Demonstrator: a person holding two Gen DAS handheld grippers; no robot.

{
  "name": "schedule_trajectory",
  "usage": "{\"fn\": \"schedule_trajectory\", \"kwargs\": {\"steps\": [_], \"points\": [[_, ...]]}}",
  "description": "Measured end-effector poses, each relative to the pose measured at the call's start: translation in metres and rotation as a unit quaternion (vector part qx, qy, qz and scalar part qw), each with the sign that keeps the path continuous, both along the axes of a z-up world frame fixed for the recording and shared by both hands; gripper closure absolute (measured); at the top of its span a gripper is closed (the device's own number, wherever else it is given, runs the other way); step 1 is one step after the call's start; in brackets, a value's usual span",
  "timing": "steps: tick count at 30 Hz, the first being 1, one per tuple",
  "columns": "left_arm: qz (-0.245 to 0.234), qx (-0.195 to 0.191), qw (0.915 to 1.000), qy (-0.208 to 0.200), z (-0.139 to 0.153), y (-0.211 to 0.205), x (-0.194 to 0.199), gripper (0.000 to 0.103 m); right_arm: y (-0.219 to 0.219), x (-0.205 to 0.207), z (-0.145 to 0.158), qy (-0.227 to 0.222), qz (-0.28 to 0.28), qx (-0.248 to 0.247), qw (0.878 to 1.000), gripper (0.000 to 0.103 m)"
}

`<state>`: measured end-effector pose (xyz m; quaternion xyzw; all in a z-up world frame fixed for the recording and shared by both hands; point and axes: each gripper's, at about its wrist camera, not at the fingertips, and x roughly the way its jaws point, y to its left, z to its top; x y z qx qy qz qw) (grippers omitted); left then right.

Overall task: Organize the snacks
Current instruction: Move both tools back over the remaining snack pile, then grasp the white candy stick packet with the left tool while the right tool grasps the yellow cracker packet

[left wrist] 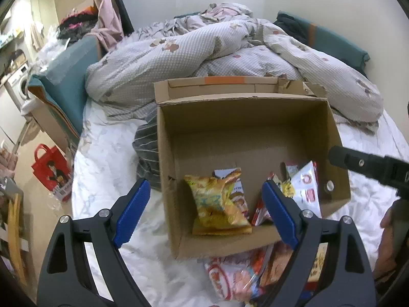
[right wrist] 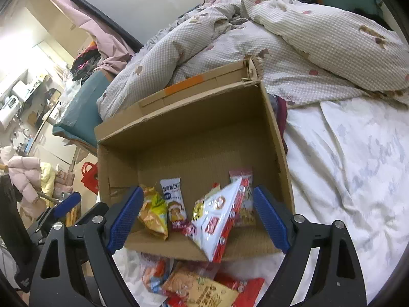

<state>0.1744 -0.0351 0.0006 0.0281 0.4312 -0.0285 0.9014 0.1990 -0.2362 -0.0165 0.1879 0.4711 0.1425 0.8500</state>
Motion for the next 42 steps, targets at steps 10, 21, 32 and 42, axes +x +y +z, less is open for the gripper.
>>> {"fn": "schedule_trajectory", "kwargs": {"steps": [10, 21, 32, 42], "points": [[0.017, -0.013, 0.9994, 0.027, -0.004, 0.018, -0.041, 0.016, 0.006, -0.037, 0.005, 0.009, 0.016, -0.002, 1.0, 0.013], [0.064, -0.03, 0.9925, 0.1, -0.02, 0.057, -0.079, 0.016, -0.003, -0.092, 0.003, 0.032, 0.021, 0.005, 0.999, 0.013], [-0.065, 0.0, 0.9559, 0.286, -0.095, 0.018, -0.112, 0.016, -0.005, -0.105, -0.007, 0.057, 0.009, 0.005, 0.998, 0.013], [-0.161, 0.12, 0.9178, 0.342, -0.153, -0.029, -0.143, 0.033, -0.018, -0.103, -0.007, 0.06, -0.009, 0.022, 0.998, 0.013]]}}
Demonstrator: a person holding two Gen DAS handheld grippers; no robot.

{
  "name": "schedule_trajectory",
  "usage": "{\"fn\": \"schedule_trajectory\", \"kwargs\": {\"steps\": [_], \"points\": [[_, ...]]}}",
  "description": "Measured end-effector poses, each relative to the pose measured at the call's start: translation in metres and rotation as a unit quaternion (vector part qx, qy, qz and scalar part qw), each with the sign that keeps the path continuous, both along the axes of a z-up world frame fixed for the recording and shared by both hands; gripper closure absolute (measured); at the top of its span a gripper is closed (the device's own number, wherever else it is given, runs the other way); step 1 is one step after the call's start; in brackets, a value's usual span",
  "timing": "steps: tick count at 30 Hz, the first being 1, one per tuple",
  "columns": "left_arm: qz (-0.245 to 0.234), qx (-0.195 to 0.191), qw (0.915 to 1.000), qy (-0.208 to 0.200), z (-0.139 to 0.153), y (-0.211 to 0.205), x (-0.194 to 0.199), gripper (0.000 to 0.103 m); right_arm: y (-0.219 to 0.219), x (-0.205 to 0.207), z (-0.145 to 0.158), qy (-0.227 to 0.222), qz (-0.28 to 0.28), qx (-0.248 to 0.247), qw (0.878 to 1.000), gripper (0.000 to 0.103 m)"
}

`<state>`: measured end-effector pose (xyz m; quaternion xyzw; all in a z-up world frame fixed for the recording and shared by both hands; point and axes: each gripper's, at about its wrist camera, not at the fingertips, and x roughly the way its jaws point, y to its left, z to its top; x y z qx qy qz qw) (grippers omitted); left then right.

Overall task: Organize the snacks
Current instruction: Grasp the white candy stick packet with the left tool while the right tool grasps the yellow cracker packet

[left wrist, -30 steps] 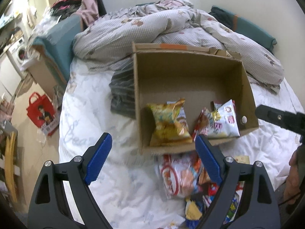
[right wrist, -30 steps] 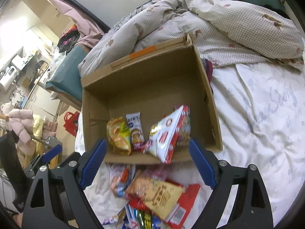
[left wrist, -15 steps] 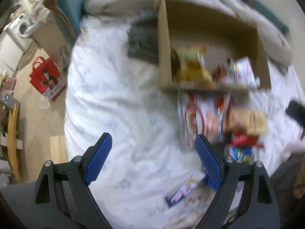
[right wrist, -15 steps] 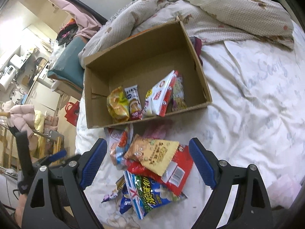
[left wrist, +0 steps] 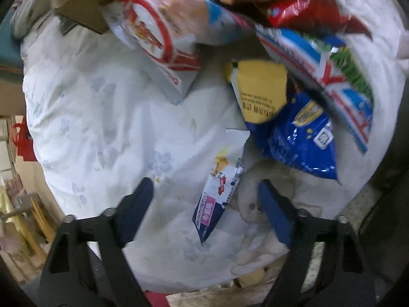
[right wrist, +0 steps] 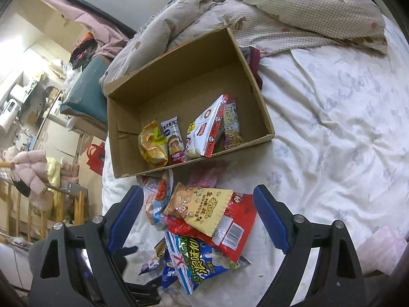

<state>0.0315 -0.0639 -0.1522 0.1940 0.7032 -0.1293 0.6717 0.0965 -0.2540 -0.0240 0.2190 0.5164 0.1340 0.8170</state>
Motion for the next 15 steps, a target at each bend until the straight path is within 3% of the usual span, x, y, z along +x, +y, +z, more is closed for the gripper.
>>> {"fn": "schedule_trajectory", "kwargs": {"steps": [2, 3, 4, 5, 11, 13, 15], "points": [[0.0, -0.006, 0.9999, 0.009, -0.003, -0.001, -0.001, 0.06, -0.003, 0.002, -0.003, 0.007, -0.005, 0.006, 1.0, 0.013], [-0.004, -0.006, 0.9999, 0.008, -0.002, -0.002, -0.001, 0.066, -0.004, 0.003, -0.004, 0.011, -0.006, 0.008, 1.0, 0.013], [-0.01, -0.006, 0.9999, 0.003, 0.0, -0.003, -0.002, 0.082, -0.005, 0.003, -0.006, 0.014, -0.007, 0.009, 1.0, 0.013], [-0.011, -0.004, 0.9999, -0.002, 0.003, -0.004, -0.001, 0.088, -0.005, 0.004, -0.008, 0.019, -0.009, 0.009, 1.0, 0.013], [0.044, -0.041, 0.9981, -0.014, 0.025, 0.013, 0.01, 0.089, -0.011, 0.011, -0.038, 0.088, -0.013, 0.058, 0.994, 0.013], [0.085, -0.065, 0.9939, -0.029, 0.039, 0.025, 0.018, 0.089, -0.01, 0.013, -0.05, 0.116, -0.013, 0.062, 0.991, 0.014], [0.123, -0.092, 0.9871, -0.046, 0.053, 0.036, 0.023, 0.089, -0.008, 0.016, -0.063, 0.14, -0.01, 0.086, 0.986, 0.021]]}}
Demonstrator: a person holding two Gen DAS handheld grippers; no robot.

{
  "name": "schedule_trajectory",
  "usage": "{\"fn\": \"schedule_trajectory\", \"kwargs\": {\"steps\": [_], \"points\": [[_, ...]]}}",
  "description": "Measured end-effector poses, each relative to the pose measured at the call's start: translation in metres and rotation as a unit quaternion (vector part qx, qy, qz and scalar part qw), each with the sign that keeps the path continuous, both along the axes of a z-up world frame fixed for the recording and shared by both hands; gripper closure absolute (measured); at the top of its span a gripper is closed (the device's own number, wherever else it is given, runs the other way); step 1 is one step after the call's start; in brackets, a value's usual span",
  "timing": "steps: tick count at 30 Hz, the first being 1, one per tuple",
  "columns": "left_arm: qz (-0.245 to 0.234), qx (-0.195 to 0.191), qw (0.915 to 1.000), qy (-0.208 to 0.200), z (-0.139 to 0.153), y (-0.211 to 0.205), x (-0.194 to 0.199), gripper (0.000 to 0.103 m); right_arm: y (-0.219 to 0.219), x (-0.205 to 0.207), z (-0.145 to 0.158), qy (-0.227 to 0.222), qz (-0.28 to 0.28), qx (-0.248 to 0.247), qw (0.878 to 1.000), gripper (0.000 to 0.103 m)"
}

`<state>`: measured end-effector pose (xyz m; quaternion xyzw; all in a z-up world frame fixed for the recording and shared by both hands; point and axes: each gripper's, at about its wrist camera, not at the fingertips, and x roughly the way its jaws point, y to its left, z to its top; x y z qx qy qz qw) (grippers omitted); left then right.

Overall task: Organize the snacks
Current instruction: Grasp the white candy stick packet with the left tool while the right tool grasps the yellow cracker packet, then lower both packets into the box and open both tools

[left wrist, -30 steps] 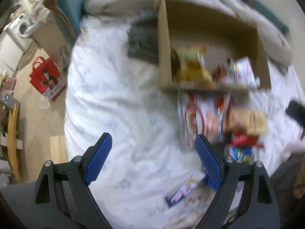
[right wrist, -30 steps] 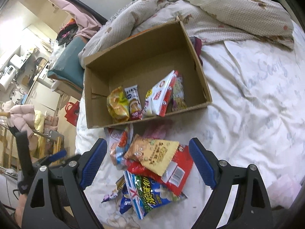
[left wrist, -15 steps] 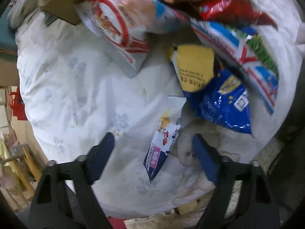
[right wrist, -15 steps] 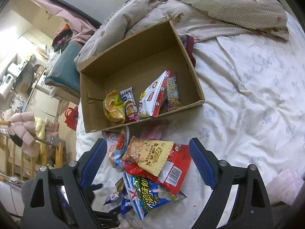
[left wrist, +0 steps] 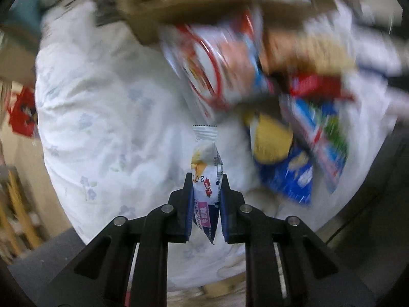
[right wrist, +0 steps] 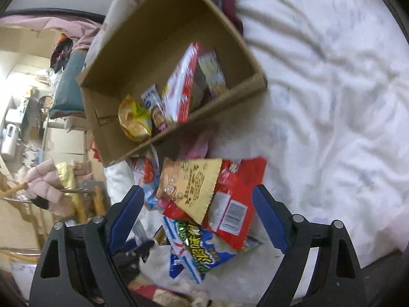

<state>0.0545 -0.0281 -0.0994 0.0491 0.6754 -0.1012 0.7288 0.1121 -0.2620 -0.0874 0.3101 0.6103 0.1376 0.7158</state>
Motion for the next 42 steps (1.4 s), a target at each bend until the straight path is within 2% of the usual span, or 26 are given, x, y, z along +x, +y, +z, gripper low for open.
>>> {"fn": "schedule_trajectory", "kwargs": {"steps": [1, 5, 10, 15, 18, 20, 22, 33, 38, 42], "points": [[0.014, -0.007, 0.9999, -0.005, 0.004, 0.005, 0.002, 0.089, 0.002, 0.002, -0.005, 0.01, 0.003, 0.012, 1.0, 0.029], [0.072, -0.034, 0.9965, -0.024, 0.016, 0.022, 0.014, 0.089, 0.014, 0.013, -0.015, 0.016, 0.019, 0.01, 1.0, 0.044], [0.101, -0.05, 0.9928, -0.039, 0.027, 0.043, 0.028, 0.089, 0.035, 0.02, -0.018, 0.012, 0.055, 0.048, 0.997, 0.047], [0.112, -0.061, 0.991, -0.038, 0.03, 0.051, 0.033, 0.089, 0.059, 0.028, -0.027, 0.004, 0.081, 0.021, 0.997, 0.05], [0.111, -0.06, 0.991, -0.044, 0.032, 0.047, 0.031, 0.089, 0.062, 0.032, -0.031, 0.003, 0.08, 0.014, 0.997, 0.066], [0.112, -0.057, 0.9909, -0.048, 0.03, 0.042, 0.03, 0.089, 0.063, 0.033, -0.033, 0.005, 0.084, 0.002, 0.996, 0.083], [0.114, -0.056, 0.9907, -0.049, 0.028, 0.039, 0.027, 0.089, 0.063, 0.031, -0.03, -0.001, 0.09, -0.001, 0.996, 0.088], [0.131, -0.04, 0.9867, -0.087, 0.039, 0.044, 0.026, 0.089, 0.04, 0.003, 0.021, -0.082, 0.064, -0.018, 0.994, 0.09], [0.143, -0.03, 0.9844, -0.098, 0.039, 0.049, 0.025, 0.089, 0.036, -0.007, 0.041, -0.123, 0.059, 0.007, 0.991, 0.09], [0.16, -0.028, 0.9791, -0.122, 0.052, 0.055, 0.026, 0.089, 0.036, -0.012, 0.06, -0.163, 0.061, 0.029, 0.984, 0.09]]}}
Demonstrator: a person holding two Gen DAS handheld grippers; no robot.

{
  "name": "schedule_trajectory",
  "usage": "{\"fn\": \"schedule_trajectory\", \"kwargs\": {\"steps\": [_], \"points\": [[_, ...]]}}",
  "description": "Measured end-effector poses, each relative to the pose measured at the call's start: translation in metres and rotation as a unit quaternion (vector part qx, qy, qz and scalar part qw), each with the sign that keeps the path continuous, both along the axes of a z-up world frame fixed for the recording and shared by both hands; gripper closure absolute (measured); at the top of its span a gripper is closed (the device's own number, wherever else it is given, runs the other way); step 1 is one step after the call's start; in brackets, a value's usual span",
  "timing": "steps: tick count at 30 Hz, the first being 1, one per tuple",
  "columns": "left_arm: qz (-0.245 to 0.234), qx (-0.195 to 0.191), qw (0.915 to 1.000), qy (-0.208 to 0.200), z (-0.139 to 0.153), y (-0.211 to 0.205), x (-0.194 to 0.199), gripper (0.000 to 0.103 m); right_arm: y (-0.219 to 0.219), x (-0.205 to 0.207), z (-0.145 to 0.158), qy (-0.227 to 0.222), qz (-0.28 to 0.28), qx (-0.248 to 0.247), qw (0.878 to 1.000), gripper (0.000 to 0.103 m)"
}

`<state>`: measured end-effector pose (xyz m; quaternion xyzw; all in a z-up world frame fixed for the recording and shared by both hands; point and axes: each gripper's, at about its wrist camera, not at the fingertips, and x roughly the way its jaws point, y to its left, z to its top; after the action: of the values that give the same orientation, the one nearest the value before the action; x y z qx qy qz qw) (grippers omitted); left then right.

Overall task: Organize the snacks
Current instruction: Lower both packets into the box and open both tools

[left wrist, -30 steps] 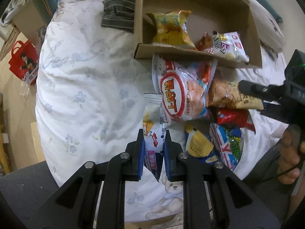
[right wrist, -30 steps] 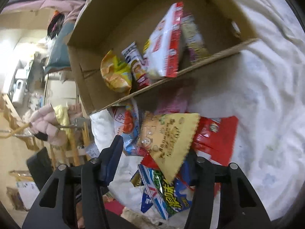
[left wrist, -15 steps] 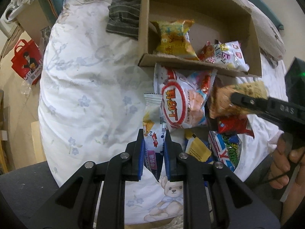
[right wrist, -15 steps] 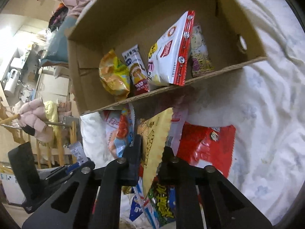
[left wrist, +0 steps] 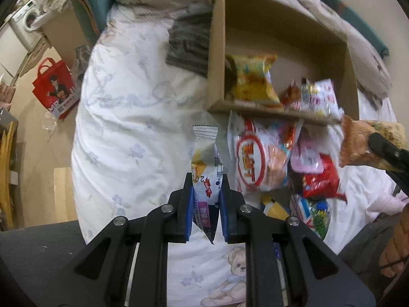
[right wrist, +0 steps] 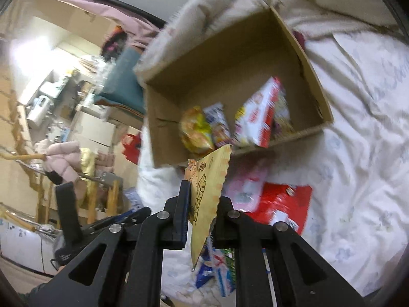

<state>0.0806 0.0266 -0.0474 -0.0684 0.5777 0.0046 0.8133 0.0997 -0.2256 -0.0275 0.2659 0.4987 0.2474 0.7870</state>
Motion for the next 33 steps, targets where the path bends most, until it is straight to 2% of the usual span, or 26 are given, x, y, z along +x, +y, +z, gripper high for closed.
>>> {"fn": "schedule_trajectory", "kwargs": {"steps": [6, 12, 21, 25, 28, 33], "points": [[0.01, 0.007, 0.9986, -0.051, 0.037, 0.001, 0.009, 0.089, -0.008, 0.008, 0.033, -0.054, -0.012, 0.025, 0.998, 0.09], [0.005, 0.016, 0.9978, -0.064, 0.053, -0.004, 0.026, 0.089, -0.001, 0.037, 0.059, -0.086, -0.003, 0.028, 0.996, 0.09], [-0.011, 0.031, 0.996, -0.083, 0.071, -0.025, 0.064, 0.089, -0.001, 0.089, 0.054, -0.075, 0.008, -0.006, 0.997, 0.09], [-0.017, 0.032, 0.9959, -0.083, 0.075, -0.036, 0.087, 0.089, -0.009, 0.101, 0.038, -0.062, -0.002, -0.004, 0.998, 0.09], [-0.025, 0.036, 0.9954, -0.085, 0.075, -0.045, 0.108, 0.088, -0.014, 0.11, 0.021, -0.035, -0.008, -0.005, 0.999, 0.09], [-0.032, 0.048, 0.9937, -0.096, 0.074, -0.061, 0.137, 0.088, -0.024, 0.12, 0.008, -0.014, -0.027, 0.0, 1.0, 0.09]]}}
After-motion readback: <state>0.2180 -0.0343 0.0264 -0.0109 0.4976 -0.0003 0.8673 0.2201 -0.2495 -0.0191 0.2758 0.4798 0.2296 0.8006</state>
